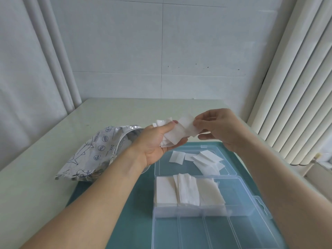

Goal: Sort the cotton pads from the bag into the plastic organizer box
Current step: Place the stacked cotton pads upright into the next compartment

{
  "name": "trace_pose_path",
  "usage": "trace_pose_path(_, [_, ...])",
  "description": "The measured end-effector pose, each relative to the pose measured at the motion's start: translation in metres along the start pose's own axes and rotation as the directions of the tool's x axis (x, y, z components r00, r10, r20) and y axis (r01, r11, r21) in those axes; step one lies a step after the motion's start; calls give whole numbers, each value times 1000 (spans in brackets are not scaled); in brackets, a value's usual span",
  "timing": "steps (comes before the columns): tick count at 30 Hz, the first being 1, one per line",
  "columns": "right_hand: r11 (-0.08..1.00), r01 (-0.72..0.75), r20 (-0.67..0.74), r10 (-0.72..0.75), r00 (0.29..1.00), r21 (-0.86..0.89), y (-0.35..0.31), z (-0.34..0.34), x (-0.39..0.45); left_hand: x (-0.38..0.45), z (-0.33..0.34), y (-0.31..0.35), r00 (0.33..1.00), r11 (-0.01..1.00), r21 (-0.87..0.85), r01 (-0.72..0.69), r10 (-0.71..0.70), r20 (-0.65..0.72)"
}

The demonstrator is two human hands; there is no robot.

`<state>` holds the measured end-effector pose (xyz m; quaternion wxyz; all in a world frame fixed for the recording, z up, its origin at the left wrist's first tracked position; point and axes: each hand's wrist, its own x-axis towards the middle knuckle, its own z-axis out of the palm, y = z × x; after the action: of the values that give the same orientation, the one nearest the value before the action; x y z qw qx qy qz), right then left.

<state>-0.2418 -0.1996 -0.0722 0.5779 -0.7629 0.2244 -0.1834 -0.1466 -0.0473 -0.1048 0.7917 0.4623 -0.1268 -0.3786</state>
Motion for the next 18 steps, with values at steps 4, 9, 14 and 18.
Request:
trace_pose_path(4, [999,-41,94,39,995,19,-1,-3,-2,-2,1,1,998,1000,1,7,-8,60])
trace_pose_path(9, [963,254,-30,-257,966,-85,-11,-18,-3,-5,-4,5,991,993,86,85,-93,101])
trace_pose_path(14, [911,354,364,-262,894,-212,-20,-17,-17,-13,-2,6,915,934,225,277,-328,234])
trace_pose_path(18, [827,418,253,-342,905,-375,-7,4,-11,-13,2,4,857,928,100,358,-369,360])
